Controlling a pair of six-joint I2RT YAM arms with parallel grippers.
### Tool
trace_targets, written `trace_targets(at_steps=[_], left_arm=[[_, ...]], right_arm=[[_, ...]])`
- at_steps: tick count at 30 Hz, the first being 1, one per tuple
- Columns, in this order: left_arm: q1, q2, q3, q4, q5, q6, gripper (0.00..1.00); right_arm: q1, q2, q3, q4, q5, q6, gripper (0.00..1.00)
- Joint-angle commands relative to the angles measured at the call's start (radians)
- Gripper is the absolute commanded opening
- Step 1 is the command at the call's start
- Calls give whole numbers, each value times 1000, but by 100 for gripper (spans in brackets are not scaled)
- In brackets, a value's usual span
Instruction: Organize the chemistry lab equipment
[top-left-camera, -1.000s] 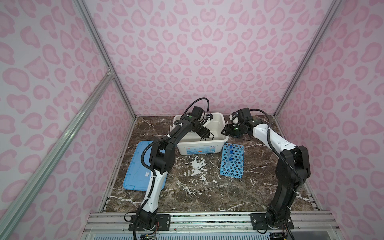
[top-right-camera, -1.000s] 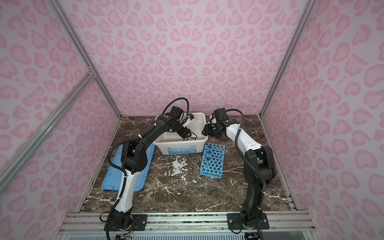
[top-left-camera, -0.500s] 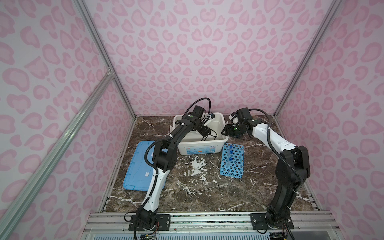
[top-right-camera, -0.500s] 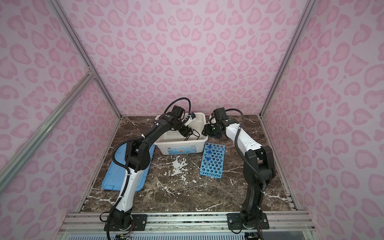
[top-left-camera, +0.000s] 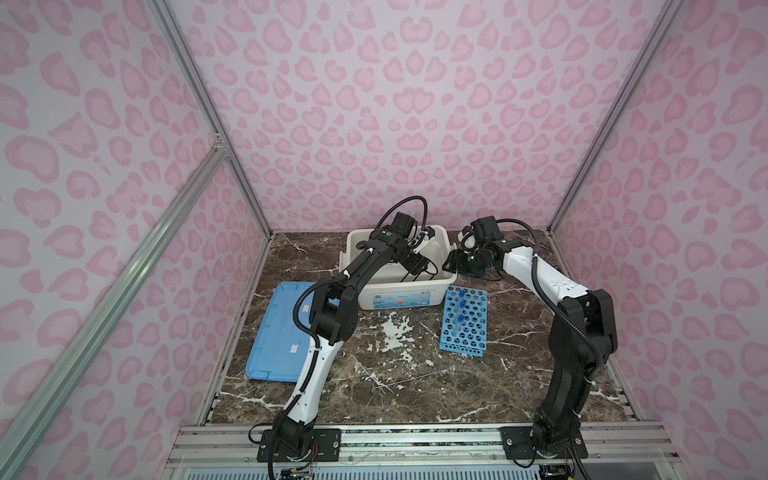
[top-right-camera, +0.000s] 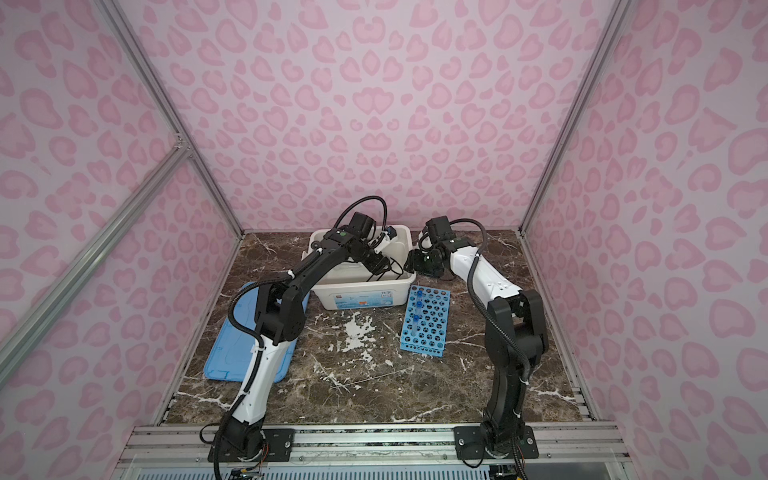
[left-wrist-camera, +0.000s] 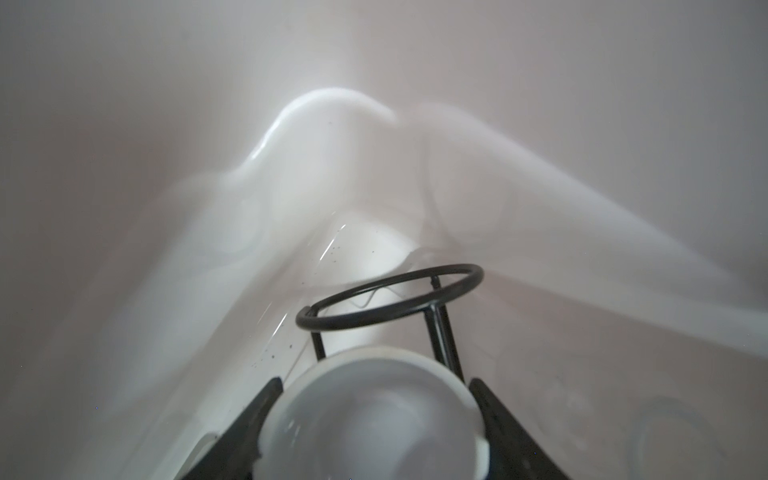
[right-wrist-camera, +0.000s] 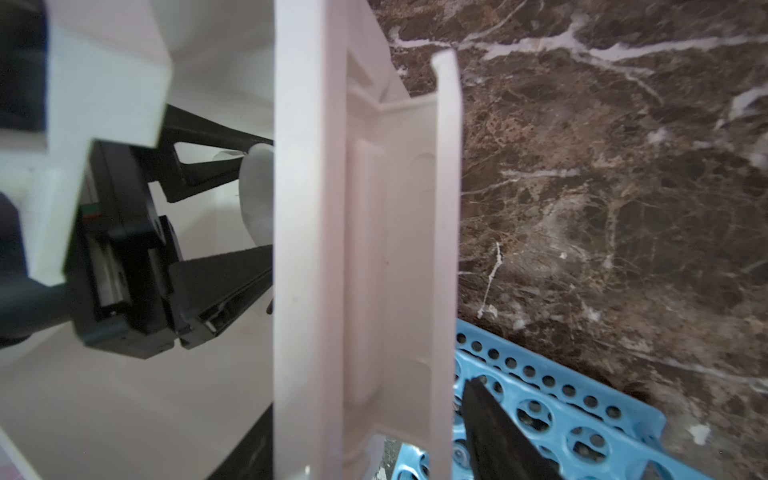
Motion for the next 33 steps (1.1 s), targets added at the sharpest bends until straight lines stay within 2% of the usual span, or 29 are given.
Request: trace_targets(at_steps=[1, 10, 13, 20, 33], left_arm=[[-1, 27, -26, -61, -70, 43, 51], [0, 48, -26, -53, -183, 42, 55], [0, 49, -26, -52, -178, 38, 56], [-2, 45, -26, -48, -194, 29, 68], [-1, 22, -29, -39, -203, 13, 80]], right_arm=[[0, 12, 8, -11, 5, -8, 62], [-1, 21, 14, -14, -3, -10, 62], [0, 23, 14, -14, -2, -10, 62], [-1, 29, 16, -10, -5, -7, 62], [0, 41, 20, -2, -11, 1, 62]])
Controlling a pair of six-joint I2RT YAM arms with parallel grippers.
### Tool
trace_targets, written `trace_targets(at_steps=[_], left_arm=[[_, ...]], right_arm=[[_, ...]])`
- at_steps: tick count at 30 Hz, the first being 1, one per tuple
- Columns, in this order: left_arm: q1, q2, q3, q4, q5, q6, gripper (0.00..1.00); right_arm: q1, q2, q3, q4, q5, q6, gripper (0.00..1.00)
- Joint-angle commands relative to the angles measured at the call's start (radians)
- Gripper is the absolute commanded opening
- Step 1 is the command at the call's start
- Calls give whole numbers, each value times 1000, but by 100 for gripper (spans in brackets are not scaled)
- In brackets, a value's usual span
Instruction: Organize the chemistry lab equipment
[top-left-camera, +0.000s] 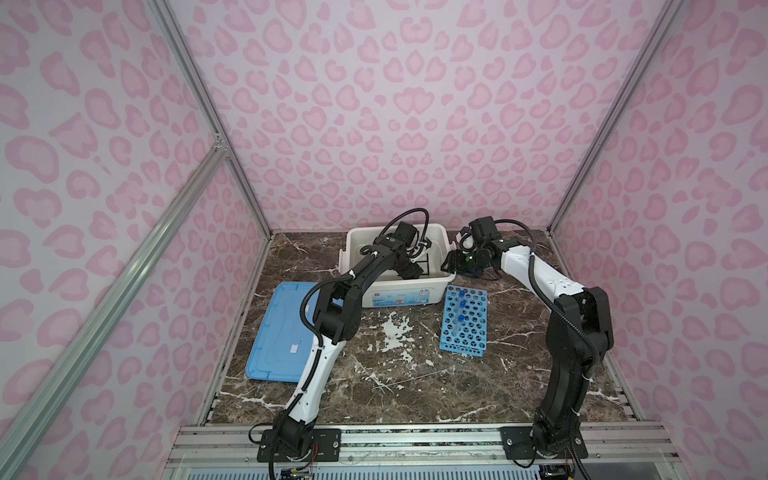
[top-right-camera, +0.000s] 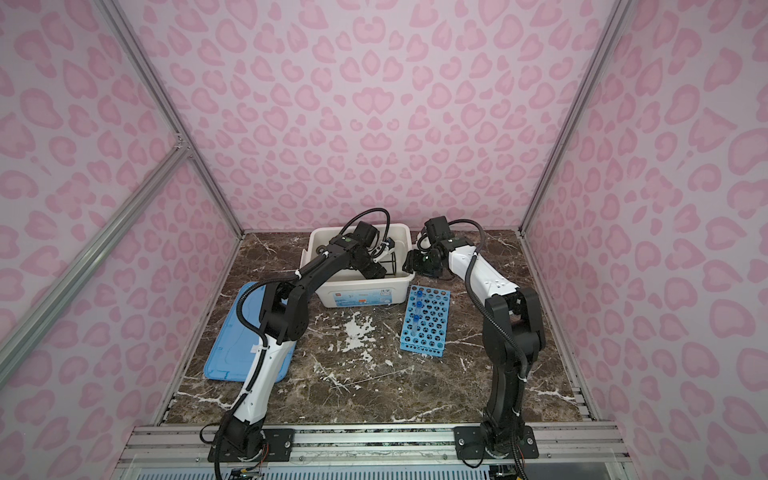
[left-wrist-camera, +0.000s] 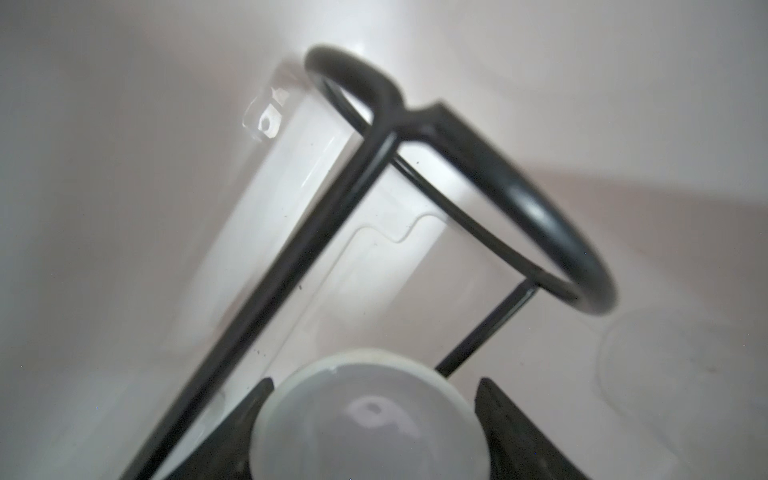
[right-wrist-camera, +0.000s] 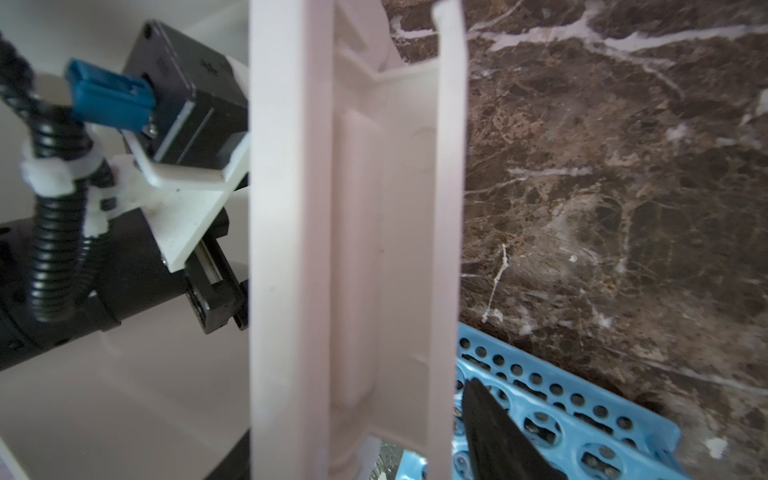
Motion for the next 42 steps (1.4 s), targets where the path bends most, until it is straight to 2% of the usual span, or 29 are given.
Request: trace_targets(at_steps=[1, 10, 11, 12, 21, 38, 42], left_arm=[[0, -16, -5, -2, -6, -13, 80], [0, -32, -18, -5, -18, -24, 90], [0, -36, -20, -5, -18, -26, 92], [0, -39, -22, -6, -20, -27, 98], [0, -109, -38, 8, -31, -67, 98], [0, -366, -102, 5, -66, -201, 98], [0, -447, -163, -5, -87, -229, 98]], right_arm=[[0, 12, 7, 5, 1, 3, 62], [1, 3, 1, 10, 1, 6, 62], [0, 1, 0, 12, 1, 7, 62], [0, -1, -3, 14, 1, 9, 62], [1, -28, -24, 47, 6, 26, 62], [1, -92, -53, 77, 21, 24, 65], [-2, -108, -54, 67, 29, 18, 66]])
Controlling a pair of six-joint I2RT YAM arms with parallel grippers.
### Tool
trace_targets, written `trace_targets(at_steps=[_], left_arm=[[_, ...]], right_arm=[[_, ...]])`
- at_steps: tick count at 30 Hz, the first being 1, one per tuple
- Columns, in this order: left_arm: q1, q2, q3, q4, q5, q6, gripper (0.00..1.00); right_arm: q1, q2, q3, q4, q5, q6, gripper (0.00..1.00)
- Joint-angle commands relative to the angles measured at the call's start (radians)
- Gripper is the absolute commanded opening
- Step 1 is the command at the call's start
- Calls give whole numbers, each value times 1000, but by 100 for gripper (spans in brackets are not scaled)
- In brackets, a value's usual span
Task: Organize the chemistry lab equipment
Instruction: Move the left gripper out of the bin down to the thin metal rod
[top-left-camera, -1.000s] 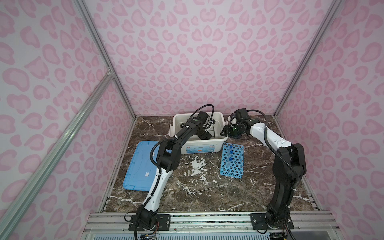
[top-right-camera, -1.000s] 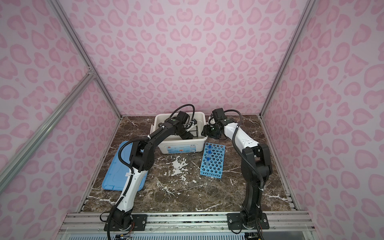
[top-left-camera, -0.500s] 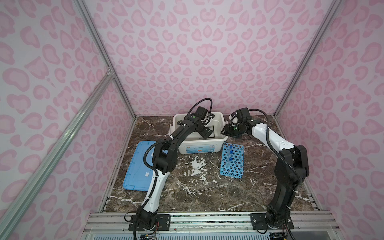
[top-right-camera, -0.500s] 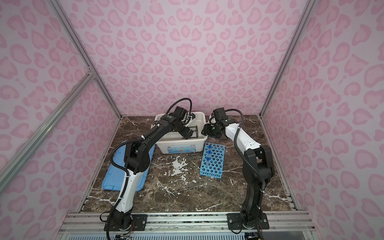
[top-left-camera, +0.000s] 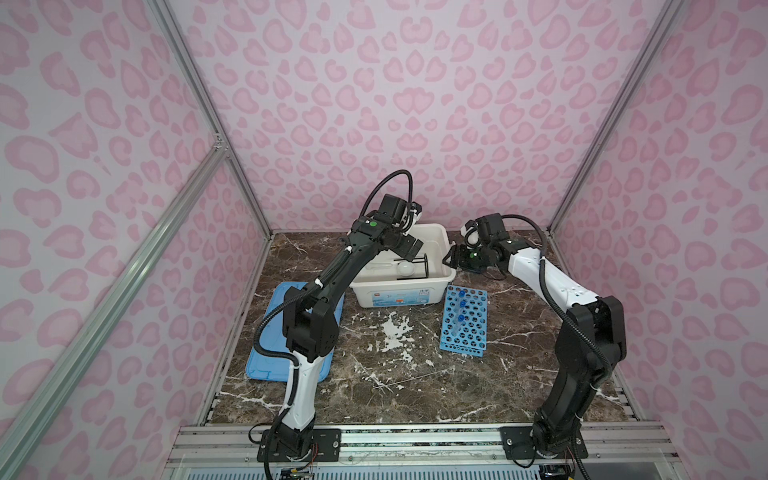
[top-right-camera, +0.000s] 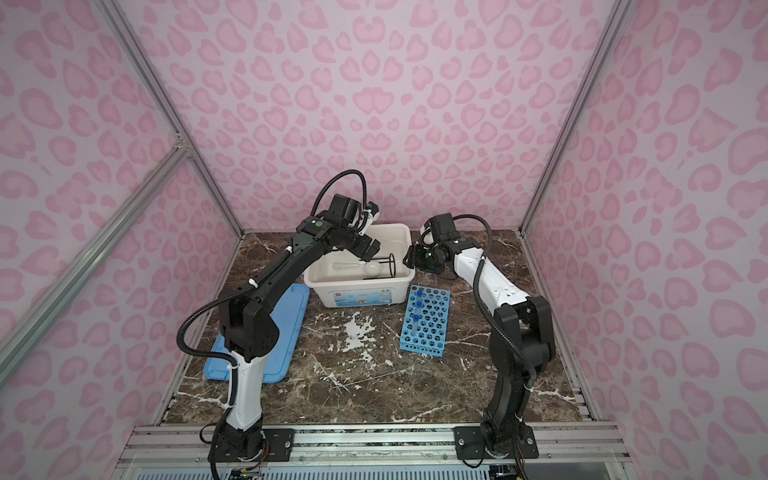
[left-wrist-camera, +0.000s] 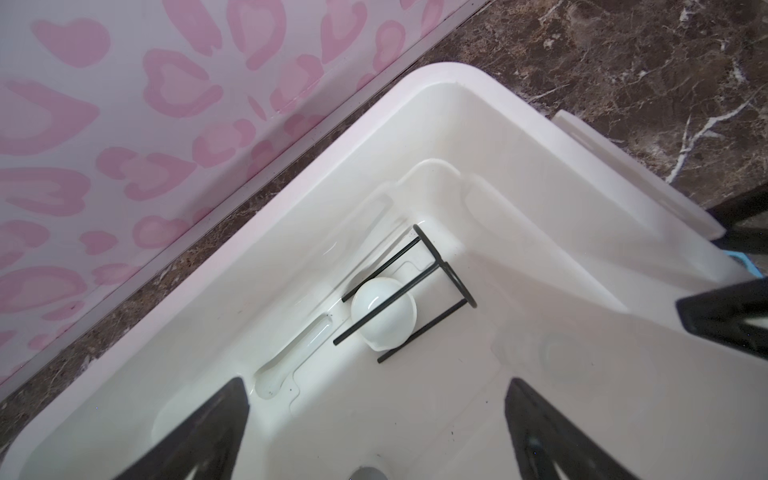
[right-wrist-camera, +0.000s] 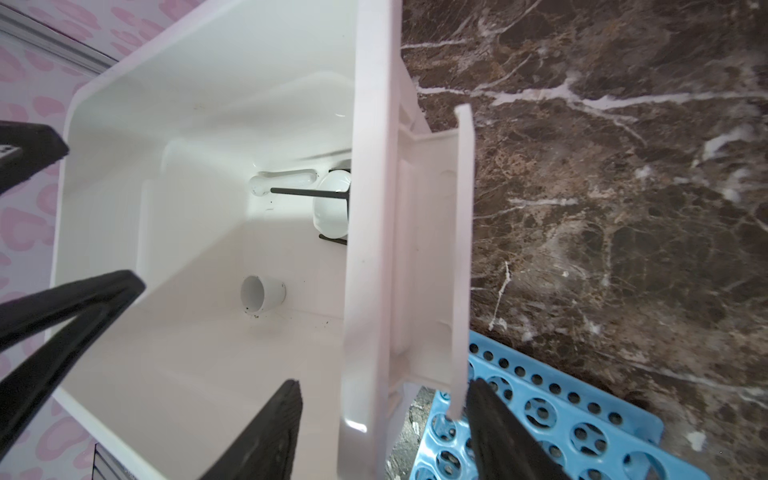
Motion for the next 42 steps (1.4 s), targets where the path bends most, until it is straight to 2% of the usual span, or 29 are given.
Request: trace_targets(at_steps=[1, 7, 10, 14, 21, 26, 31, 42], left_arm=[[0, -80, -56, -10, -21, -40, 98], [-10, -318, -306, 42, -18, -83, 98], [-44, -441, -434, 50, -32, -68, 98], [-136, -608, -642, 70, -70, -34, 98], [-283, -815, -934, 117, -31, -87, 98], [-383, -851, -1057, 124, -44, -125, 100], [-469, -841, -1175, 205, -47, -179, 97], [-555, -722, -1311, 335, -42, -236, 77]], right_arm=[[-5, -14, -11, 8, 18, -7, 66], [-22, -45, -22, -9, 15, -36, 66], [-37, -58, -30, -13, 4, -44, 67], [-56, -74, -35, -13, -2, -57, 67], [-72, -112, -56, -16, -9, -70, 67], [-78, -169, -127, -8, 1, -72, 67], [-84, -233, -197, -5, 9, -81, 67], [-105, -365, -336, -5, 15, -110, 67]])
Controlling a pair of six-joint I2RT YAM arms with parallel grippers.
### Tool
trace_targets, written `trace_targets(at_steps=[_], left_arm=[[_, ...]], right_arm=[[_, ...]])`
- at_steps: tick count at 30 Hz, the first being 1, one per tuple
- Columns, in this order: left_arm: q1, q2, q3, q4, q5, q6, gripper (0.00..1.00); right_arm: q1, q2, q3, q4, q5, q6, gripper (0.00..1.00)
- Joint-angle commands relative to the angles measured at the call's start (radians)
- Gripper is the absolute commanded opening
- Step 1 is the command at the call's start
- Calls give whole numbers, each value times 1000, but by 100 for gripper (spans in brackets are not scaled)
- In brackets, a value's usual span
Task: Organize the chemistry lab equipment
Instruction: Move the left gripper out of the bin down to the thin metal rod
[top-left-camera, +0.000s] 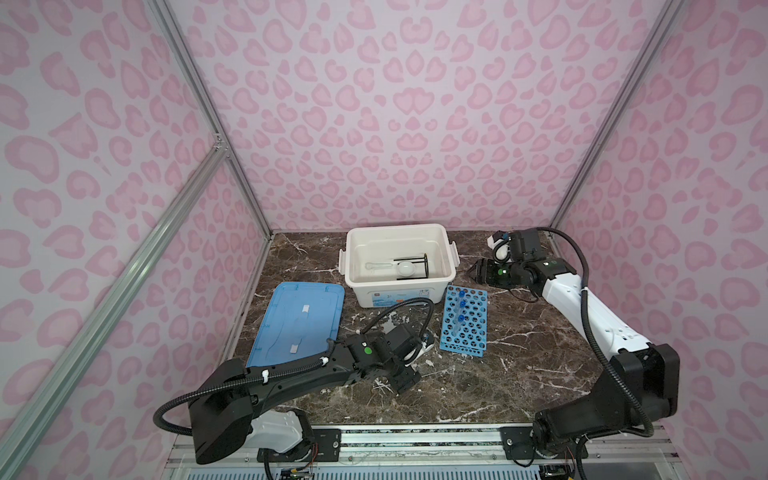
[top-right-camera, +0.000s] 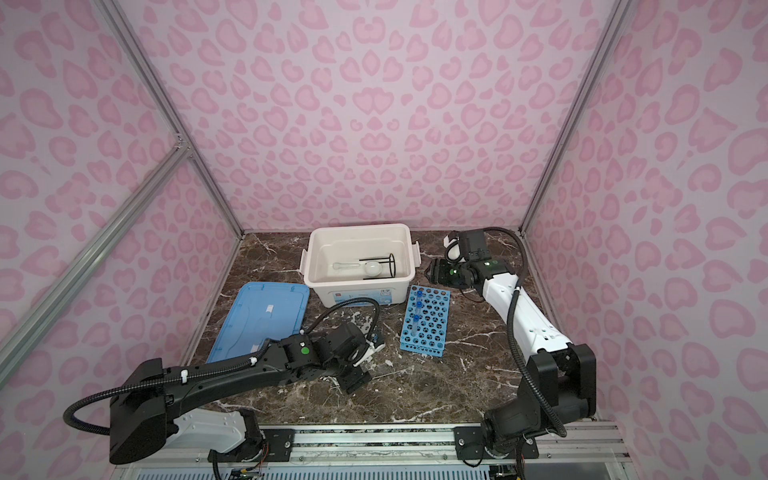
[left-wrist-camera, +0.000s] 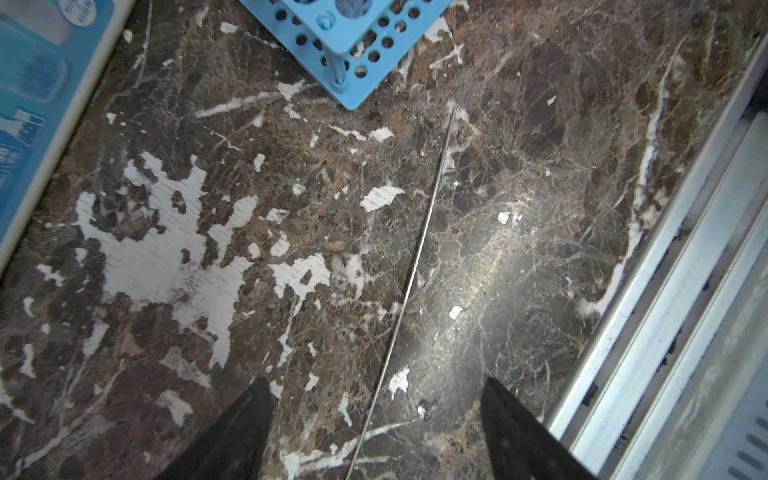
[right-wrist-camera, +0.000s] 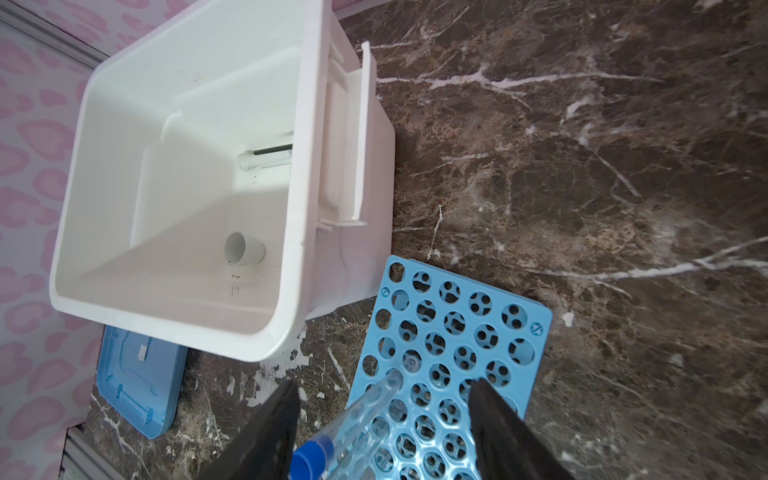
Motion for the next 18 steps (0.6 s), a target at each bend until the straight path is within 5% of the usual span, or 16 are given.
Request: trace_targets(at_steps=[1, 18], left_arm=[[-5, 27, -34, 73, 12, -27, 75], [-9, 257, 37, 74, -40, -54, 59]], right_arm=[[-4, -25, -32, 2, 13, -20, 67], [-54, -144, -124, -15, 13, -40, 67]])
